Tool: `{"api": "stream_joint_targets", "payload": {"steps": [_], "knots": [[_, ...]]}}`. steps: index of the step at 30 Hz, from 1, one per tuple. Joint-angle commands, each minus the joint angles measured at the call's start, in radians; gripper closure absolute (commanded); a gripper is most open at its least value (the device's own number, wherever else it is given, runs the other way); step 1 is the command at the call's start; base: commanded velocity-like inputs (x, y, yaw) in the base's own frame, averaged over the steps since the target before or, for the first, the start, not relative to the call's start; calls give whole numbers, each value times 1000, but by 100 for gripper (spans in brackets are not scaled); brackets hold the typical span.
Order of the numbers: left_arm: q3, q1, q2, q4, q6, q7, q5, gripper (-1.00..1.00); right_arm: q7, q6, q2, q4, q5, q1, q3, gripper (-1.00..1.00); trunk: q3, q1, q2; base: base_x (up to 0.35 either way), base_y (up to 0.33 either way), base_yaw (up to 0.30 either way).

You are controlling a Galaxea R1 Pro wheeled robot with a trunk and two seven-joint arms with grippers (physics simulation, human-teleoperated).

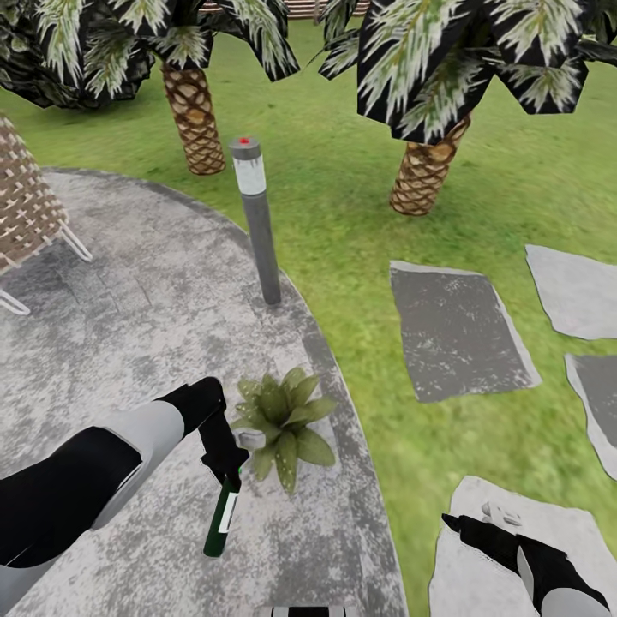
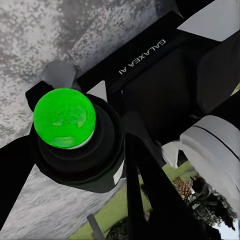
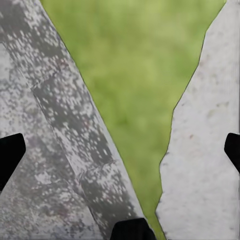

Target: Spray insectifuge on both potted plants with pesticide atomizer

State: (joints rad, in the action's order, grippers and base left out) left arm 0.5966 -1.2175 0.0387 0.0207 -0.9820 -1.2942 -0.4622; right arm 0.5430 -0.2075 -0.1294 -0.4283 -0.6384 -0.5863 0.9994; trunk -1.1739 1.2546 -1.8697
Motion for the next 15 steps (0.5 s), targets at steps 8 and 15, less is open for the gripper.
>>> {"api": "stream_joint_targets", "payload": {"steps": [8, 15], "knots": [[-5, -1, 5, 1, -9, -8, -10, 100, 8, -4, 1, -1, -6, -1, 8, -100, -3, 0, 0, 75, -236, 45], [-3, -1, 7, 1, -14, -9, -10, 100, 8, -4, 1, -1, -6, -1, 8, -100, -9, 0, 0, 0, -25, 214]]}}
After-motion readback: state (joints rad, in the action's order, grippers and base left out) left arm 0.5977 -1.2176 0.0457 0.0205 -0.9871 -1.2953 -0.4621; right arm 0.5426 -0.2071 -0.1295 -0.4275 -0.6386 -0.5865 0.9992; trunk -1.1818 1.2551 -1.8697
